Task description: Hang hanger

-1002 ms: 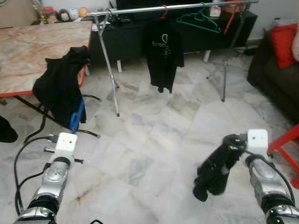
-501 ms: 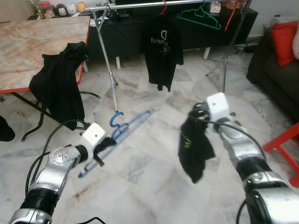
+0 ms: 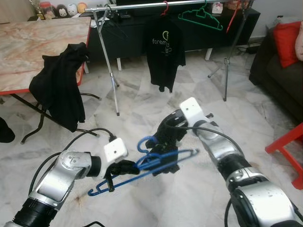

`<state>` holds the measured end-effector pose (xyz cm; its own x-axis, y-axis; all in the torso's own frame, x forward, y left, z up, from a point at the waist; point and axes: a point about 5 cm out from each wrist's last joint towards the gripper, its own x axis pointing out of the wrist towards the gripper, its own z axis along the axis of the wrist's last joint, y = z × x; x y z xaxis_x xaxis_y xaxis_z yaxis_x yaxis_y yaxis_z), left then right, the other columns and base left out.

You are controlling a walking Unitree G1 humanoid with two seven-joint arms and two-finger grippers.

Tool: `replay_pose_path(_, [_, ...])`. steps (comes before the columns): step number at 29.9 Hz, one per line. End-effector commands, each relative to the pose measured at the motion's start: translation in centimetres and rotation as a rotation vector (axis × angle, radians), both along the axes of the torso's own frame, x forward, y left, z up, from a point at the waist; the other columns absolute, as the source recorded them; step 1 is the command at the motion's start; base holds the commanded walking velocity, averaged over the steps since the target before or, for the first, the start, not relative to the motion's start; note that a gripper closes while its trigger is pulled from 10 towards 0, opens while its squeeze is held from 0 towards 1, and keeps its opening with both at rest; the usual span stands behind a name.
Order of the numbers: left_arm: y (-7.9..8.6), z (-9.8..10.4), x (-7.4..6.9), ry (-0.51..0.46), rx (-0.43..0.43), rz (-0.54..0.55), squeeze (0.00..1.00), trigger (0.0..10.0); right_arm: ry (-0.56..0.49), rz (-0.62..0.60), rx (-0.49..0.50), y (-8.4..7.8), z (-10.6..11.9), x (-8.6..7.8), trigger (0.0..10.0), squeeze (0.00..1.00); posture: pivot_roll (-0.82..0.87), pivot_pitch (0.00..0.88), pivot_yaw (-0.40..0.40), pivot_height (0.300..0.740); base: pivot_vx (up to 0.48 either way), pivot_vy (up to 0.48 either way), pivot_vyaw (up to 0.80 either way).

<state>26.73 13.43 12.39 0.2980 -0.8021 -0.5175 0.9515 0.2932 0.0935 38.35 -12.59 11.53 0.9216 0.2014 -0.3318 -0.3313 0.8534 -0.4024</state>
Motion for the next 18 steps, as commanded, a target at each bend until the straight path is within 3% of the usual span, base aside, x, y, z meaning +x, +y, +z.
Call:
replay_pose_path(1, [-0.4,0.4,0.1,-0.022,-0.005,0.013,0.0,10.0,-0.02,0.009,-0.005,0.7,0.8,0.4,10.0,0.0,-0.03,0.026,-0.022,0.74,0.0,0.0,0.0])
replay_pose_path(6, [0.3,0.6,1.2,-0.095,0.056,0.116,0.0,10.0,-0.027,0.027,0.002,1.2,0.9,0.4,10.0,0.0,-0.02,0.03,-0.026,0.74,0.0,0.0,0.0])
replay_pose_path(18, [1.9,0.8,1.1,-0.098,0.131,0.142,0.0,10.0,-0.03,0.02,-0.002,0.6,0.9,0.4,10.0,0.0,-0.03,0.03,-0.022,0.74,0.0,0.0,0.0])
